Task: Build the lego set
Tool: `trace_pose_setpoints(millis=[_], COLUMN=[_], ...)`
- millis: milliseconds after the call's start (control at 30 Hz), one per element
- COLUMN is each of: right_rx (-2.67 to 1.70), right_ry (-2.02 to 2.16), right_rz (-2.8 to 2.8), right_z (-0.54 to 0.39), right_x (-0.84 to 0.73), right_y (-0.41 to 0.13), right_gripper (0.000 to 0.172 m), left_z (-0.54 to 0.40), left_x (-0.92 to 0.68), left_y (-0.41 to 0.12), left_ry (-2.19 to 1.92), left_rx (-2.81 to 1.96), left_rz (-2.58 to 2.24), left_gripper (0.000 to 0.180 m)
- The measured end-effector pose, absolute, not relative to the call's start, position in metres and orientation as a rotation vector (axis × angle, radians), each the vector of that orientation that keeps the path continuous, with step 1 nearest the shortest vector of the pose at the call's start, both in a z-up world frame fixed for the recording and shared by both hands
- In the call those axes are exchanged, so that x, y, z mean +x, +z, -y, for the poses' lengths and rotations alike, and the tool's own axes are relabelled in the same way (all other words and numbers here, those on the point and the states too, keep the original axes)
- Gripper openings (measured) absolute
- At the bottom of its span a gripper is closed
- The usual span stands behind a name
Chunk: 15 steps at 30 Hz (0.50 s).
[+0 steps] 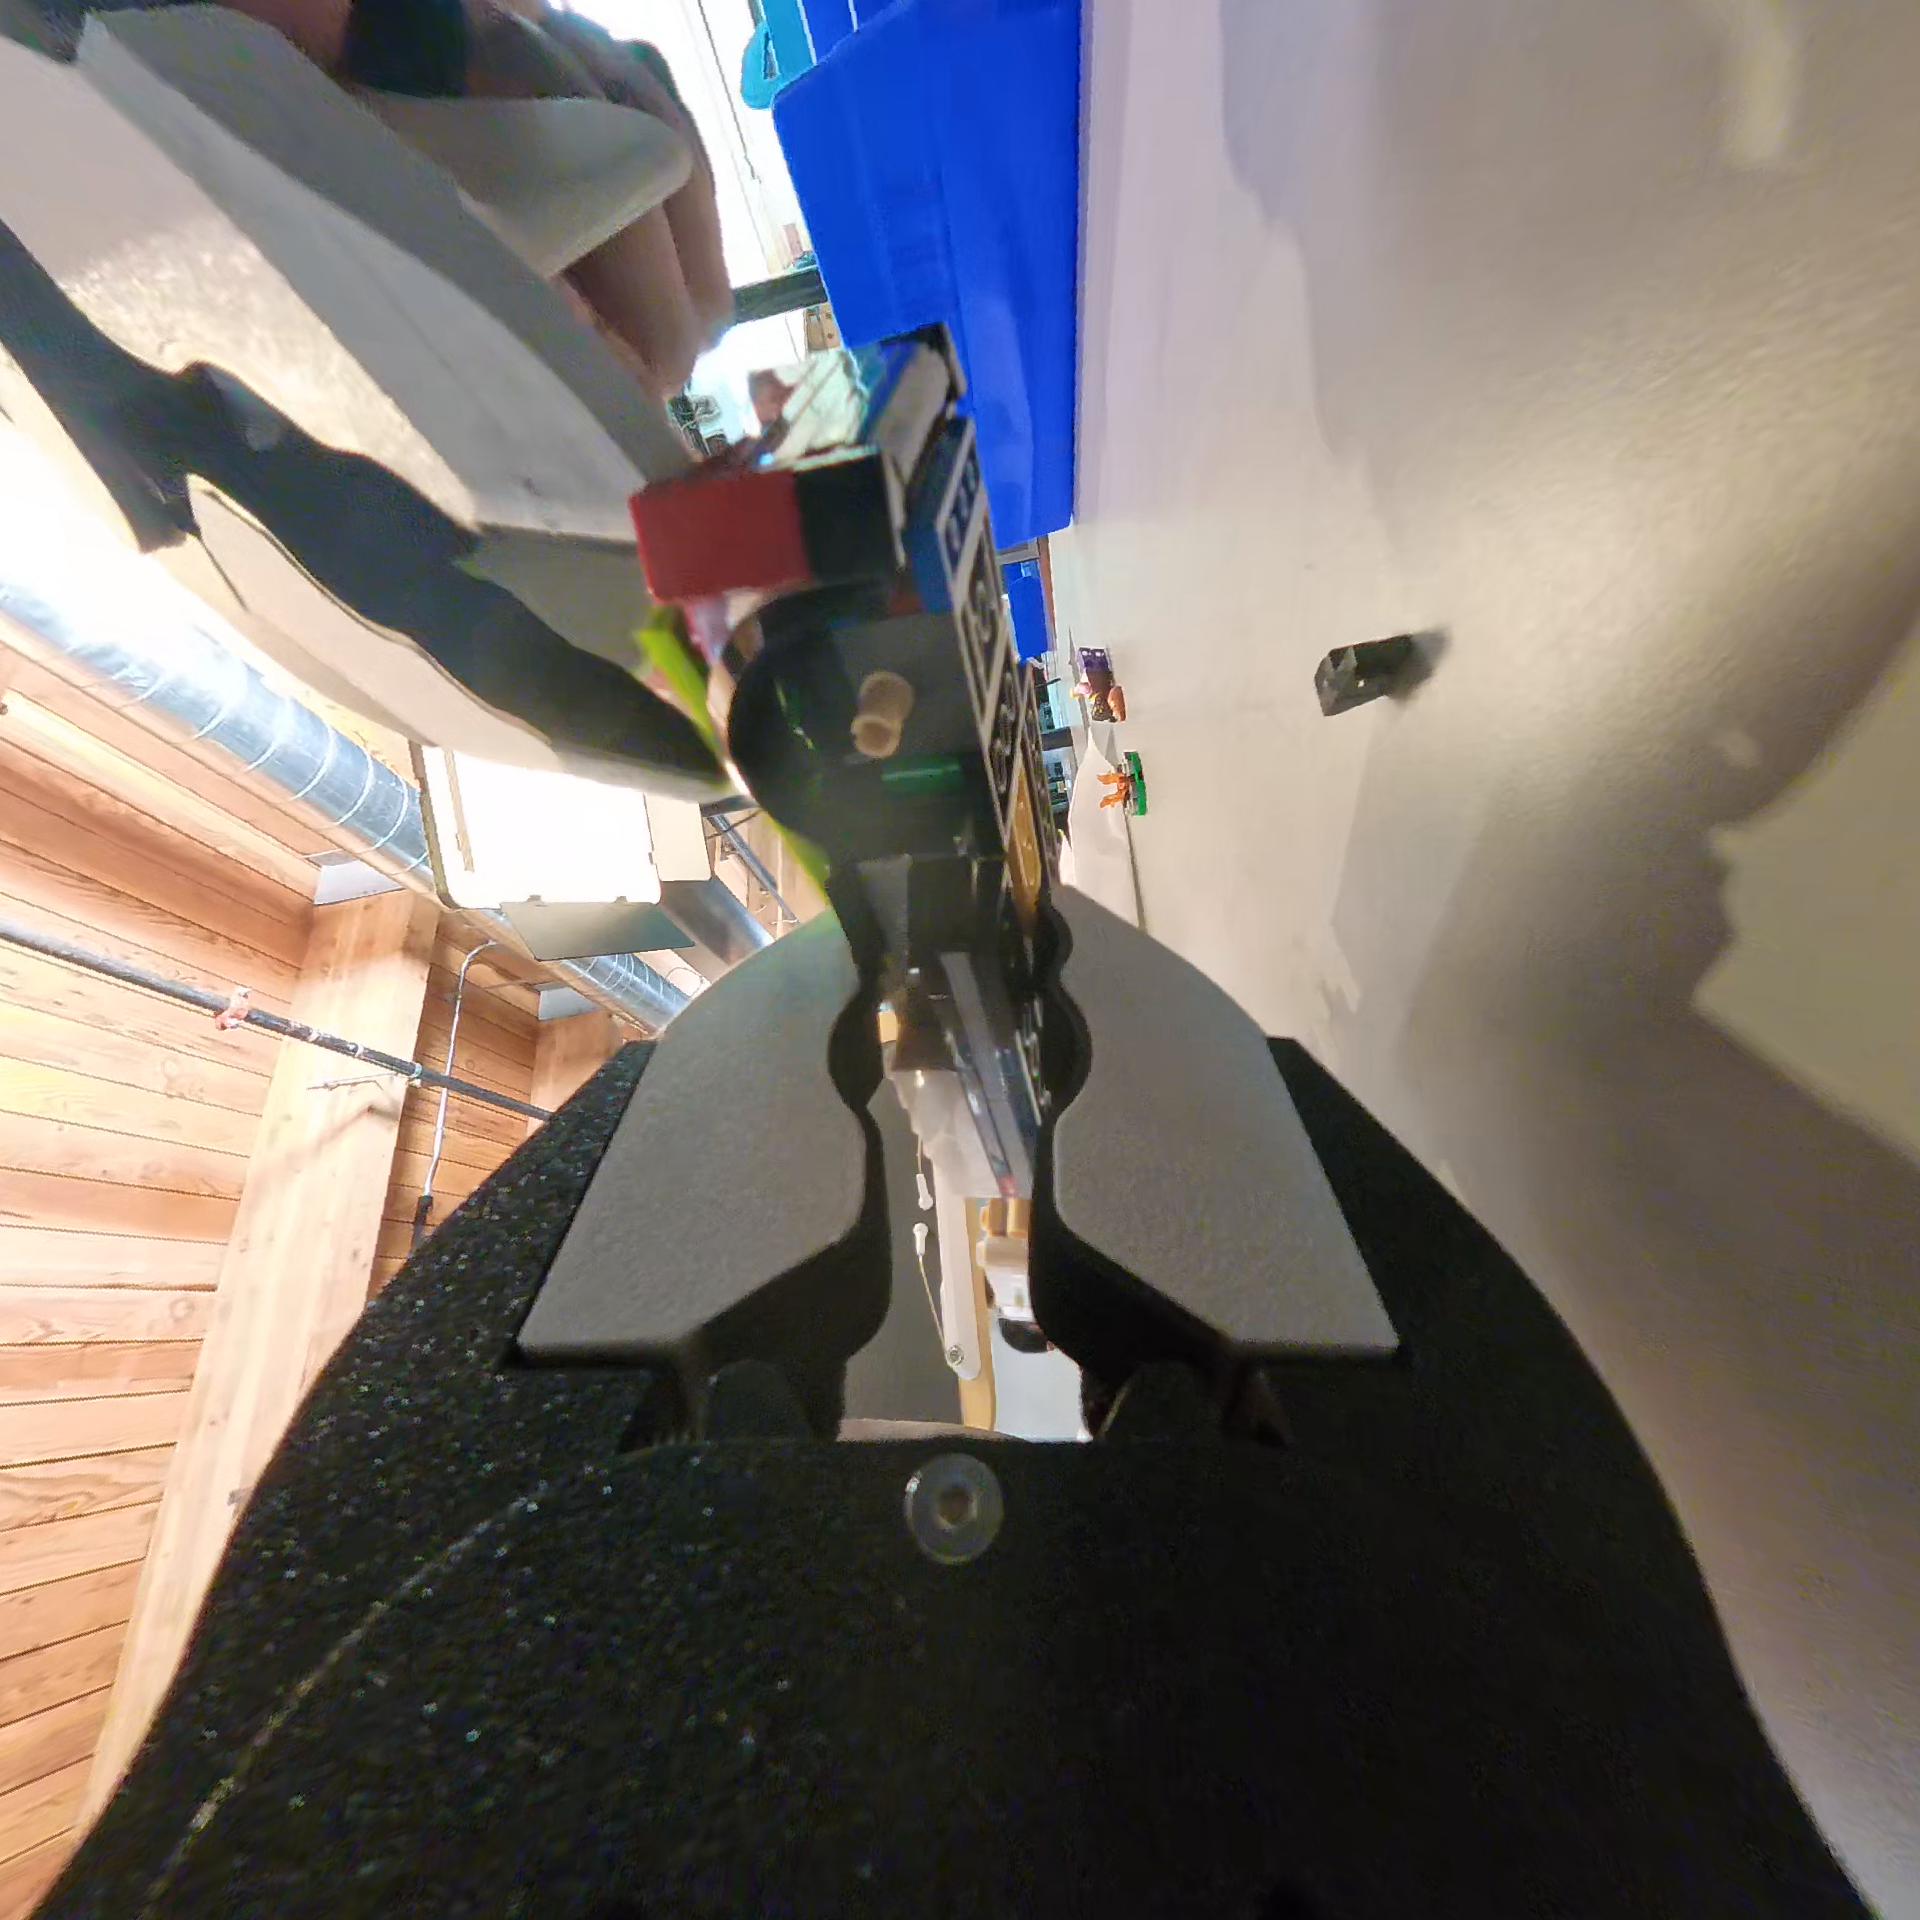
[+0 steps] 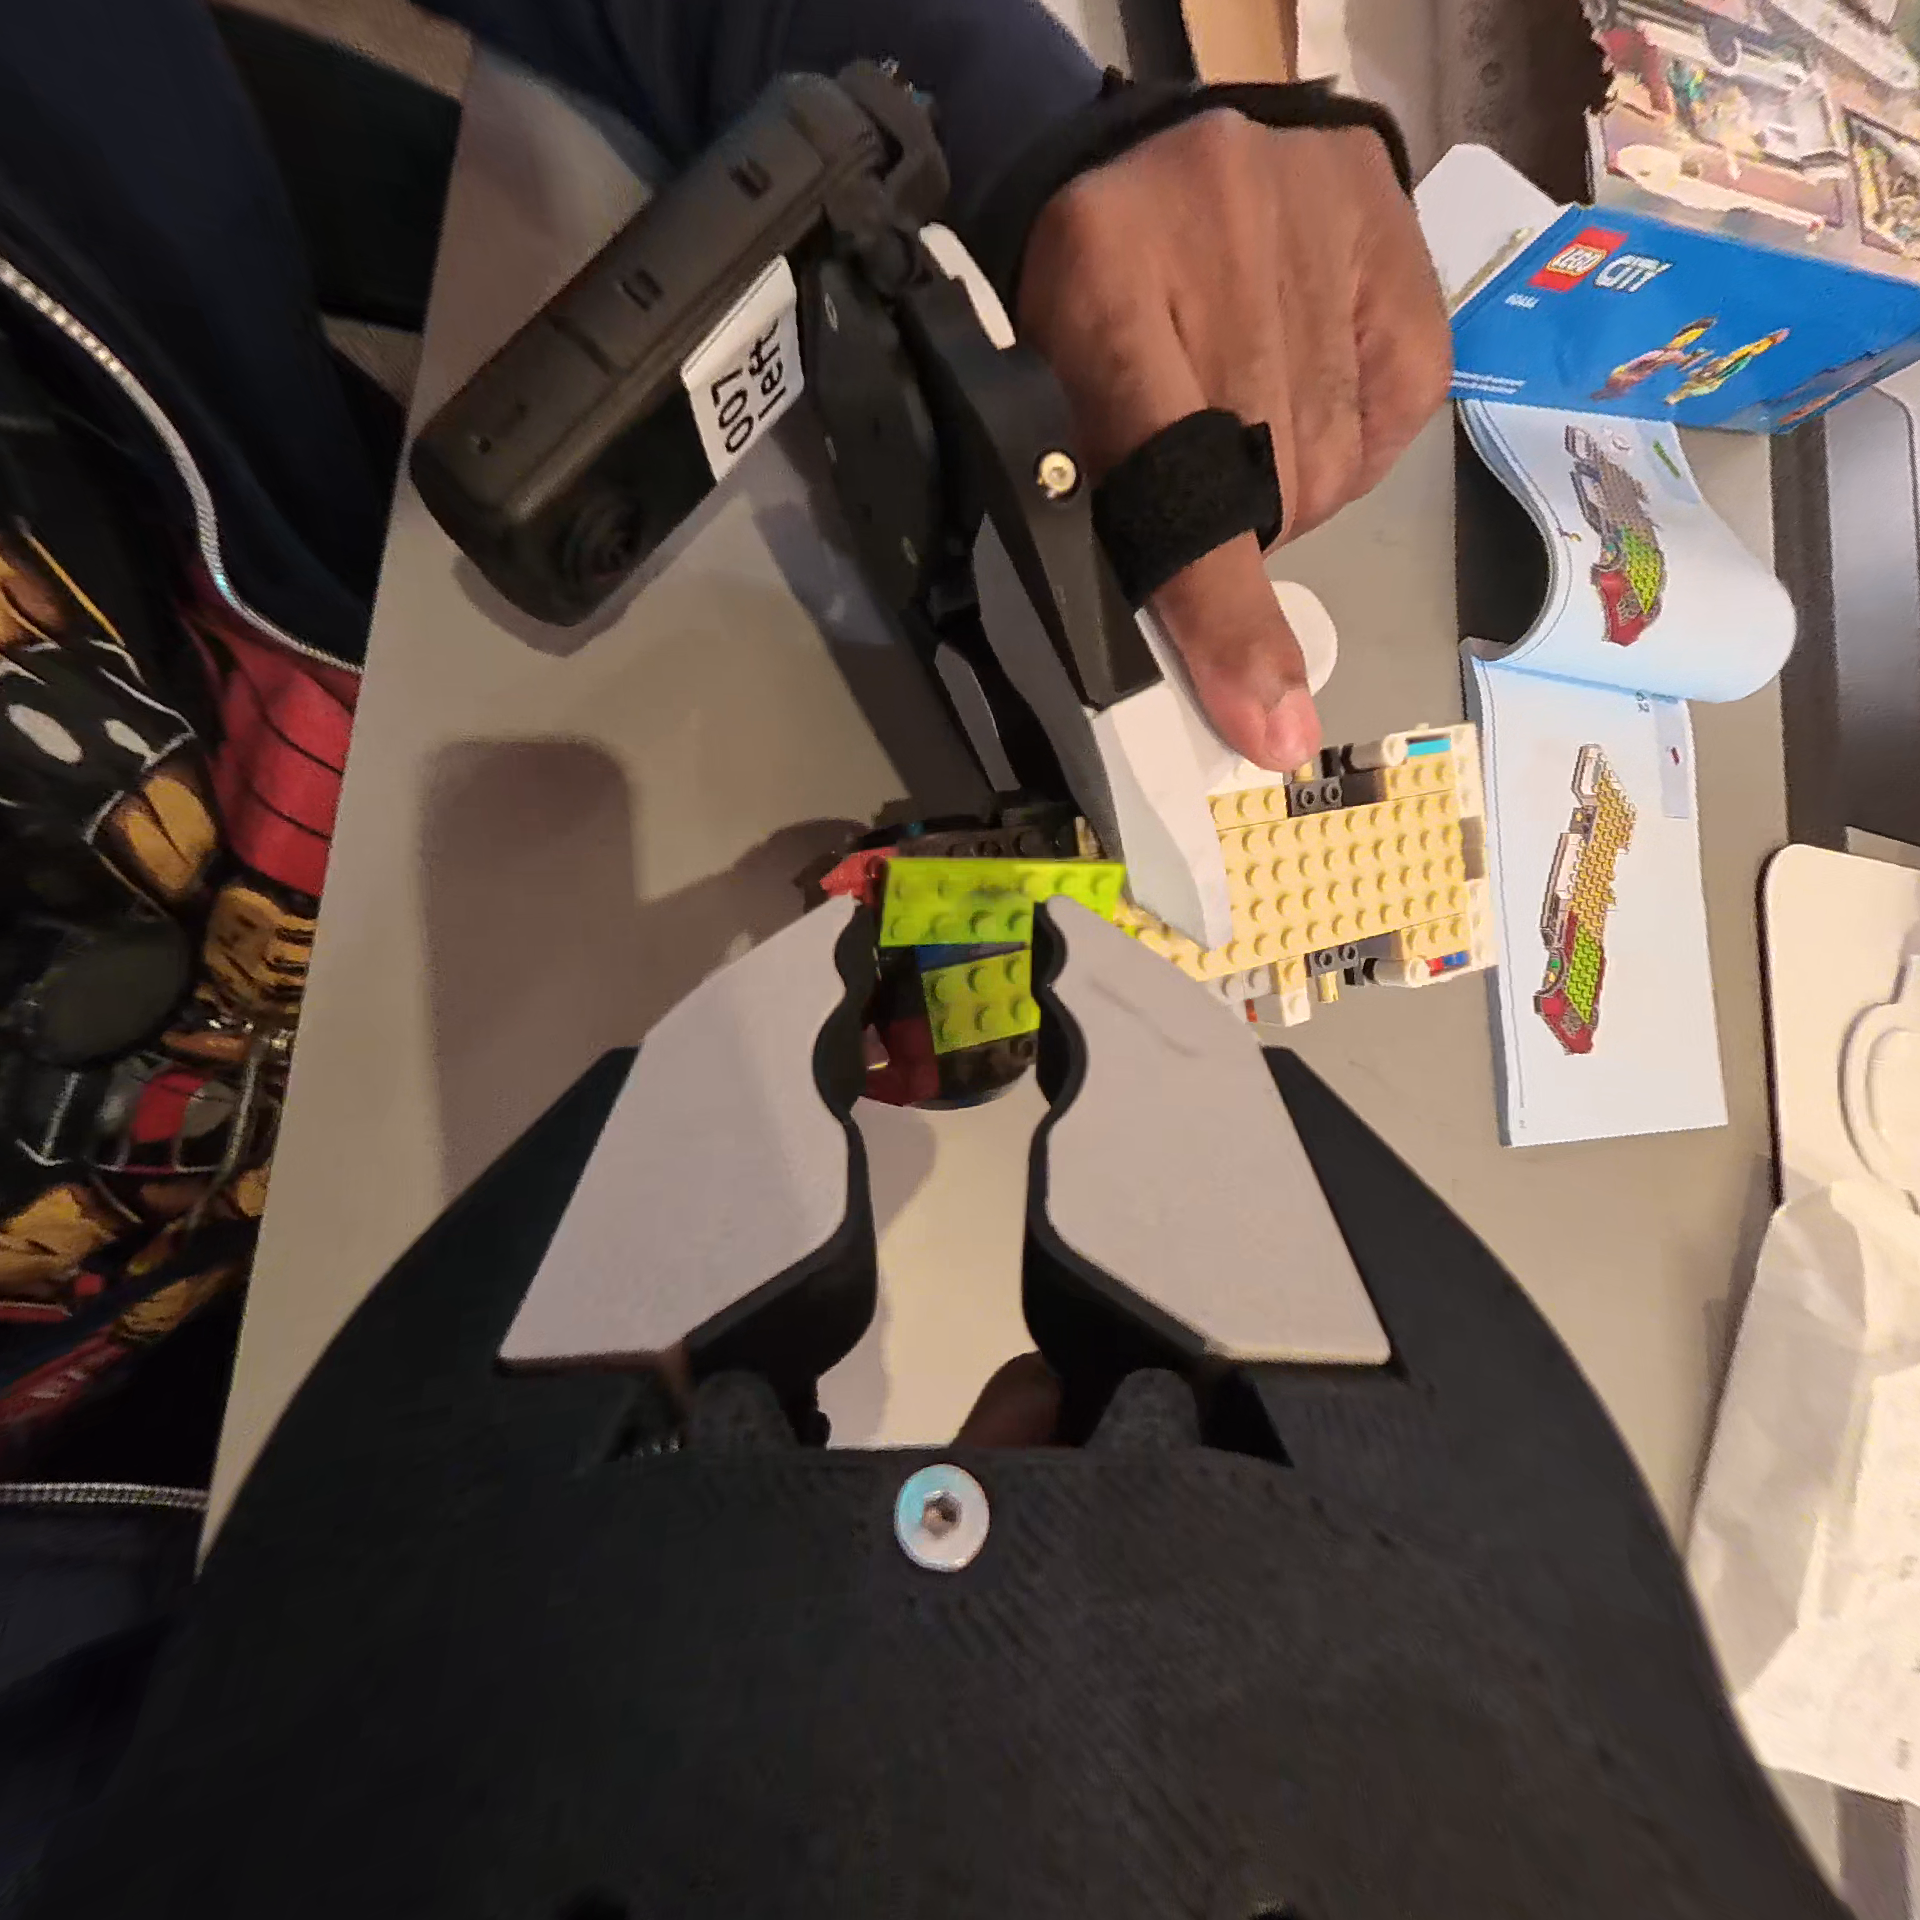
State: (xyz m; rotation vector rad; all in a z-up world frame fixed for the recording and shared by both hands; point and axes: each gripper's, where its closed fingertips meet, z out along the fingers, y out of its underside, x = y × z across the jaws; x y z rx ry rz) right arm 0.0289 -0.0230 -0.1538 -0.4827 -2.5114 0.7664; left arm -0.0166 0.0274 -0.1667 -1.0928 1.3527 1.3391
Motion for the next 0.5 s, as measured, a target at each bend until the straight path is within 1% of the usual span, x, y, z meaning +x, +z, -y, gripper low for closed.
trace_pose_setpoints(millis=[33, 133, 300, 500], right_rx=[-0.471, -0.452, -0.411, -0.546], right_ry=[0.762, 0.746, 0.763, 0.928], right_rz=[2.517, 2.524, 2.516, 2.518], right_z=[0.023, 0.024, 0.026, 0.028], right_x=[0.029, 0.029, 0.034, 0.033], right_y=[-0.154, -0.153, -0.151, -0.143], right_gripper=[0.030, 0.033, 0.034, 0.034], left_z=[-0.027, -0.027, -0.026, -0.026], left_x=[-0.016, -0.016, -0.014, -0.012], left_y=[-0.166, -0.164, -0.162, -0.160], left_ry=[1.337, 1.335, 1.314, 1.320], left_rx=[-1.090, -1.089, -1.092, -1.072], left_rz=[-1.350, -1.343, -1.327, -1.332], left_gripper=[0.026, 0.026, 0.025, 0.026])
